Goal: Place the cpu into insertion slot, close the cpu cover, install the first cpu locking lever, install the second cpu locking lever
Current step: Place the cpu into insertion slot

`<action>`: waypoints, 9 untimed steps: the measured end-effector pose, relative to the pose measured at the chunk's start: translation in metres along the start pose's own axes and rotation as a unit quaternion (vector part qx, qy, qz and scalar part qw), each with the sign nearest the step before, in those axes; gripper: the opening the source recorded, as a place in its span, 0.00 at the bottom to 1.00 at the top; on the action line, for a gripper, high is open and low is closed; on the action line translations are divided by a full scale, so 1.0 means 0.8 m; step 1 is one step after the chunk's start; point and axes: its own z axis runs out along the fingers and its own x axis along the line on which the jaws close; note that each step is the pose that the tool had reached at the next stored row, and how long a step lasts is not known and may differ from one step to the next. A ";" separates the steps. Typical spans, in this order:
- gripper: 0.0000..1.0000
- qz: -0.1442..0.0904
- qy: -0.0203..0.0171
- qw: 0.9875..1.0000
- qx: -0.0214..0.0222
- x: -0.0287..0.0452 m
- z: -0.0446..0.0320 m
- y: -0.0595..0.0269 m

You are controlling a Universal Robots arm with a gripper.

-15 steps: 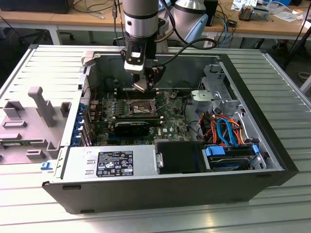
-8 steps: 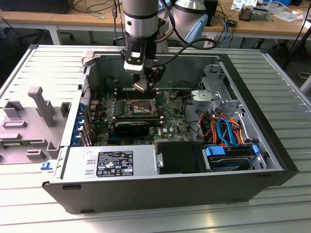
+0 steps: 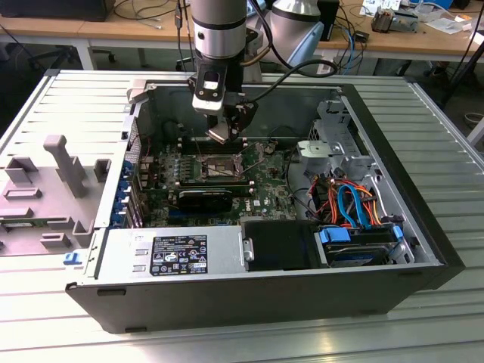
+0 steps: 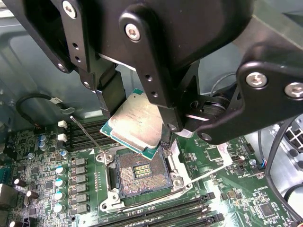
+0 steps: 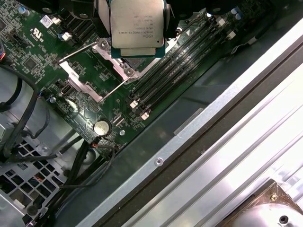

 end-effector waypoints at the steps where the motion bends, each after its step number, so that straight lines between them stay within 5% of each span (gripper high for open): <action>1: 0.55 0.000 0.000 1.000 0.000 0.0000 0.0000 0.000; 9: 0.55 0.005 0.000 1.000 0.000 0.0000 0.0000 0.000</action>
